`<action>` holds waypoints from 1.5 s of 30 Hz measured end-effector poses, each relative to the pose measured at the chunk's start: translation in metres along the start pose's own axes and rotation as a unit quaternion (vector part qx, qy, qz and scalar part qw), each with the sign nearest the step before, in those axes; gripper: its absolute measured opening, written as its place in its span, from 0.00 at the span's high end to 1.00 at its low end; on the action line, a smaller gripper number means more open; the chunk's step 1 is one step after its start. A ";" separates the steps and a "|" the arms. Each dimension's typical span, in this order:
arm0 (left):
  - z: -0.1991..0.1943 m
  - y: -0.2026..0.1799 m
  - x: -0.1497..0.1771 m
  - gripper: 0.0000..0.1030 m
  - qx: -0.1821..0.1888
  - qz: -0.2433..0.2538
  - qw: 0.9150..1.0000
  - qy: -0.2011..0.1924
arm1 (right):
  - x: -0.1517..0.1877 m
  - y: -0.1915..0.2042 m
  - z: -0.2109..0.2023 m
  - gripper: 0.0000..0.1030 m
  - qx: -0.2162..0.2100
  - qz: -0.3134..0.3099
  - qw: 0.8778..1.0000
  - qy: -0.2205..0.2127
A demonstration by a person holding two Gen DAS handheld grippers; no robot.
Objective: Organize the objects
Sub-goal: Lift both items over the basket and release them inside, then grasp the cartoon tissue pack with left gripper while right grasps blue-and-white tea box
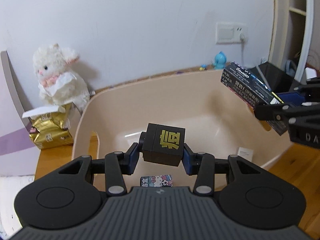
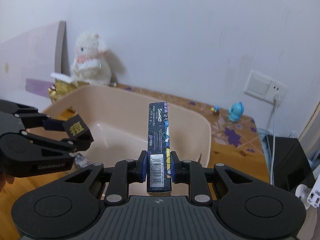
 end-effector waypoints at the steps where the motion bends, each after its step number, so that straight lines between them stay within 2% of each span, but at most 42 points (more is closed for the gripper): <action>1: 0.005 0.000 0.001 0.55 -0.005 0.002 1.000 0.008 | 0.001 0.001 0.004 0.79 0.002 -0.003 1.000 0.007; 4: 0.020 -0.001 0.006 0.55 -0.014 0.000 0.999 0.038 | 0.006 0.007 0.016 0.79 0.007 -0.013 1.000 0.025; 10: 0.026 0.005 0.010 0.54 0.000 -0.024 0.998 0.051 | 0.010 0.008 0.025 0.79 0.007 -0.005 0.999 0.043; 12: 0.022 0.006 0.009 0.52 0.002 -0.026 0.999 0.042 | 0.011 0.007 0.025 0.67 0.006 0.002 0.999 0.042; 13: 0.019 0.007 0.009 0.42 0.003 -0.028 0.999 0.038 | 0.011 0.005 0.023 0.65 0.004 0.008 0.999 0.039; 14: 0.016 0.007 0.008 0.28 0.004 -0.031 0.999 0.034 | 0.012 0.004 0.019 0.57 0.003 0.014 0.999 0.035; 15: 0.011 0.009 0.007 0.23 0.005 -0.034 0.999 0.024 | 0.012 0.003 0.016 0.48 0.003 0.017 0.999 0.031; 16: 0.006 0.010 0.007 0.19 0.006 -0.036 0.999 0.014 | 0.011 0.002 0.011 0.46 0.004 0.020 1.000 0.023; 19: -0.009 0.012 0.007 0.17 0.006 -0.033 0.999 -0.003 | 0.012 0.000 -0.005 0.38 0.001 0.023 1.000 0.005; 21: -0.019 0.014 0.009 0.15 0.004 -0.030 0.999 -0.013 | 0.014 -0.001 -0.018 0.27 -0.001 0.025 1.000 -0.007; 23: -0.029 0.017 0.013 0.11 0.001 -0.025 0.999 -0.020 | 0.017 0.001 -0.030 0.20 -0.003 0.027 1.000 -0.016; 26: -0.041 0.023 0.024 0.11 -0.006 -0.025 0.999 -0.022 | 0.025 0.001 -0.045 0.05 -0.011 0.034 0.999 -0.021; 27: -0.044 0.026 0.028 0.11 -0.005 -0.027 0.999 -0.022 | 0.029 0.001 -0.049 0.03 -0.014 0.036 0.999 -0.021; 29: -0.053 0.033 0.035 0.07 -0.006 -0.039 0.999 -0.032 | 0.036 0.002 -0.054 0.02 -0.017 0.036 0.999 -0.017; 30: -0.055 0.035 0.038 0.07 -0.004 -0.041 0.999 -0.024 | 0.041 0.002 -0.056 0.00 -0.018 0.035 0.999 -0.014; 37: -0.069 0.042 0.064 0.07 0.003 -0.036 0.999 -0.011 | 0.070 0.006 -0.055 0.00 -0.018 0.033 0.999 0.009; 45: -0.053 0.033 0.093 0.07 0.022 -0.013 0.999 0.030 | 0.107 0.019 -0.026 0.00 -0.021 0.037 0.998 0.052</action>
Point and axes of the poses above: each gripper's, at about its wrist camera, not at the fingertips, and z roughly the way its jaws point, y to its left, x to its underside, the point moved 3 cm from there along z, roughly the way its jaws point
